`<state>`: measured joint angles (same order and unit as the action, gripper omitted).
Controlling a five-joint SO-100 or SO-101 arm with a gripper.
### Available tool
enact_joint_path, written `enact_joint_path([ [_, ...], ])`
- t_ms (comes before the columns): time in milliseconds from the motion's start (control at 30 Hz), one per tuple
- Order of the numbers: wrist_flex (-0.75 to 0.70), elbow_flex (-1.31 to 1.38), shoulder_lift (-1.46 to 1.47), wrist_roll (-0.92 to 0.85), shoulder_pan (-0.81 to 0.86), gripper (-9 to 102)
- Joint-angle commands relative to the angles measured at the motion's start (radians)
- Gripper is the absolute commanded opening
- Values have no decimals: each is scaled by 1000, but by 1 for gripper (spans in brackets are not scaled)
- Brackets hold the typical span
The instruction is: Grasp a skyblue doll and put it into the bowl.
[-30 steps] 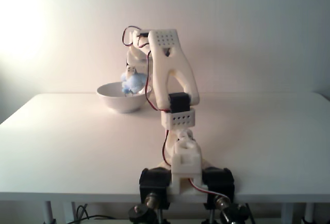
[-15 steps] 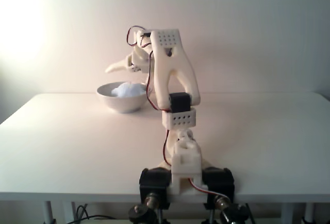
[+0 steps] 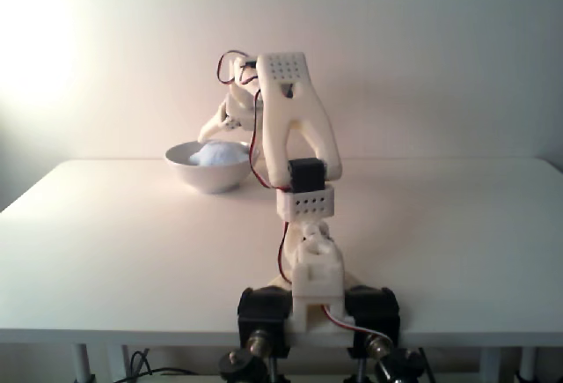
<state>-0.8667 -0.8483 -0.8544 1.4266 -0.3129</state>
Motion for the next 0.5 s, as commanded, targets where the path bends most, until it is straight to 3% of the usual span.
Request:
enact_joint_path([
  [0,3,31,-92,-3,-11,22],
  [167,14,40,-92,-3,-9,0],
  [467,15,41,-229,6,-9,0],
])
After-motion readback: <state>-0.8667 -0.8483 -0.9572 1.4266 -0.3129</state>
